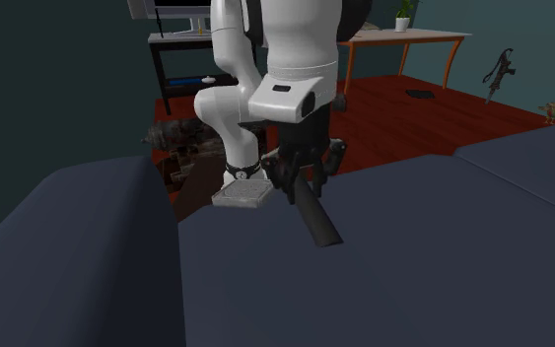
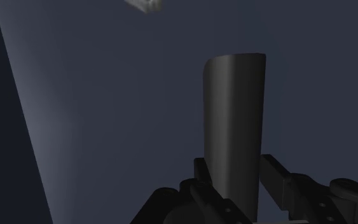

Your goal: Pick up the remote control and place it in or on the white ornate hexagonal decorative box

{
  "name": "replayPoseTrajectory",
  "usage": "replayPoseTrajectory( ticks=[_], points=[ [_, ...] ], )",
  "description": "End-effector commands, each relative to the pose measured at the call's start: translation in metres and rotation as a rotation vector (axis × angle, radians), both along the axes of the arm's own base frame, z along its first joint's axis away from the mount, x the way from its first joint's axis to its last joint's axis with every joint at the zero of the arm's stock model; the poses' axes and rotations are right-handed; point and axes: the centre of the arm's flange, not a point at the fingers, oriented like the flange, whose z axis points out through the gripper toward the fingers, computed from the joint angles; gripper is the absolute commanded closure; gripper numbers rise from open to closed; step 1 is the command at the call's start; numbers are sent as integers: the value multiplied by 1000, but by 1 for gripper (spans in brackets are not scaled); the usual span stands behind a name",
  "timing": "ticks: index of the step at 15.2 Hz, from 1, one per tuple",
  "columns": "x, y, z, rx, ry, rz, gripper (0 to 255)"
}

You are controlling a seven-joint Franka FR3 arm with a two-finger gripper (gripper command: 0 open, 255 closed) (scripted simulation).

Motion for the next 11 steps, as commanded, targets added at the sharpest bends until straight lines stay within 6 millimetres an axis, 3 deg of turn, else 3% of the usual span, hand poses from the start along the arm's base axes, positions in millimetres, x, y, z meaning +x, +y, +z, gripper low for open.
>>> replayPoseTrajectory(
  ticks=[1,2,11],
  points=[
    [0,0,10,0,0,0,255],
    [0,0,15,0,0,0,255],
    [-103,-59,11,0,0,0,255]
  ],
)
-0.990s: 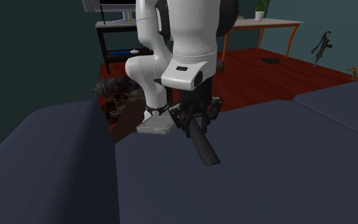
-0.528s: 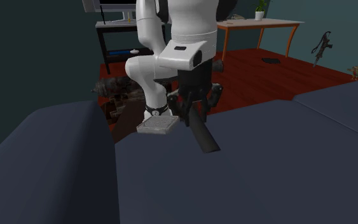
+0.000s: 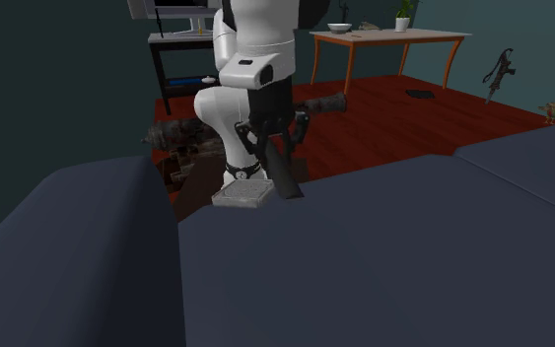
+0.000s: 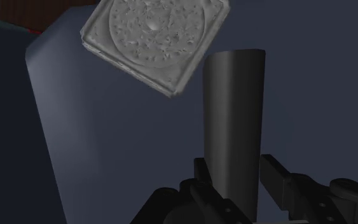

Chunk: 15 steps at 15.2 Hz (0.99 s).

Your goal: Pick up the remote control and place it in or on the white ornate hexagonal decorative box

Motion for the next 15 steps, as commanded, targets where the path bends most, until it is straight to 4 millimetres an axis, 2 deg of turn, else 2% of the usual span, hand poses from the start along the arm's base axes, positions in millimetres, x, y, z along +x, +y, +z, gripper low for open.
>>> replayPoseTrajectory(
  ticks=[1,10,11,15],
  points=[
    [-25,-16,-1,1,0,1,255],
    [-127,-75,-6,1,0,1,255],
    [-131,-78,-6,1,0,1,255],
    [-131,-78,-27,1,0,1,255]
  ],
)
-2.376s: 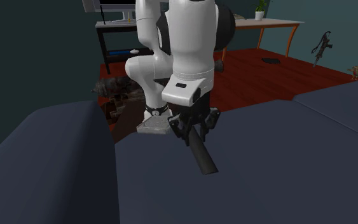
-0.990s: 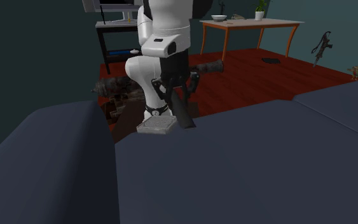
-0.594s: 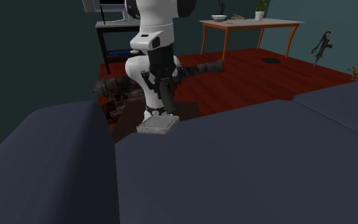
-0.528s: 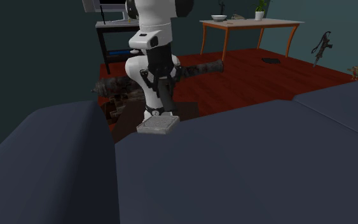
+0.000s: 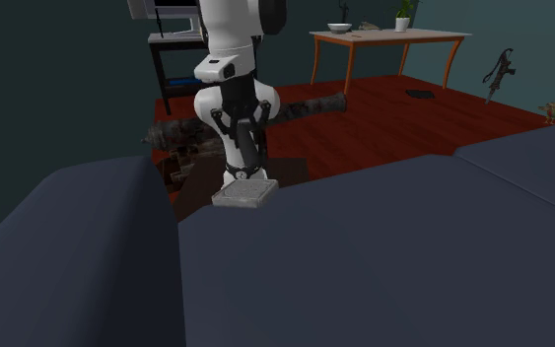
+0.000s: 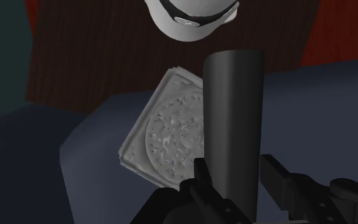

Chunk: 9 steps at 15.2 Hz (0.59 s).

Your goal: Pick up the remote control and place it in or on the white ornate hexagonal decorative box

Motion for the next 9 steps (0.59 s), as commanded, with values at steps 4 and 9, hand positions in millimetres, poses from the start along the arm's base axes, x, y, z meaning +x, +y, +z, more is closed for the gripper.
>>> replayPoseTrajectory(
  ticks=[4,9],
  points=[
    [0,-1,-26,0,0,0,255],
    [0,-1,-44,0,0,0,255]
  ],
)
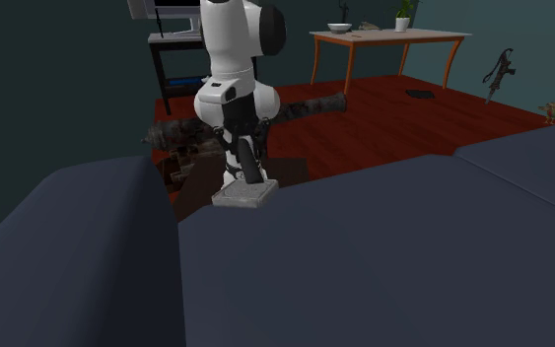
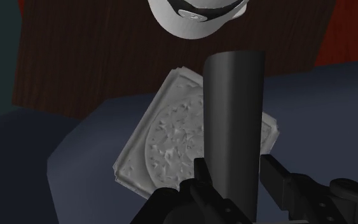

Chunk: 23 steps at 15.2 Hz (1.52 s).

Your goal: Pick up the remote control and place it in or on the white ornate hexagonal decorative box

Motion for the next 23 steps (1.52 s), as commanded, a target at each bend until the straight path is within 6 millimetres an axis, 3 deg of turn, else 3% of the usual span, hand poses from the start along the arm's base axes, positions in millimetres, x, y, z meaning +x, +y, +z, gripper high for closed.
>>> replayPoseTrajectory(
  ticks=[1,6,7,12,16,23],
  points=[
    [0,0,-1,0,-1,0,255],
    [0,0,-1,0,-1,0,255],
    [0,0,-1,0,-1,0,0],
    [0,0,-1,0,-1,0,0],
    [1,-3,49,0,-1,0,0],
    [1,-3,49,0,-1,0,0]
  ],
)
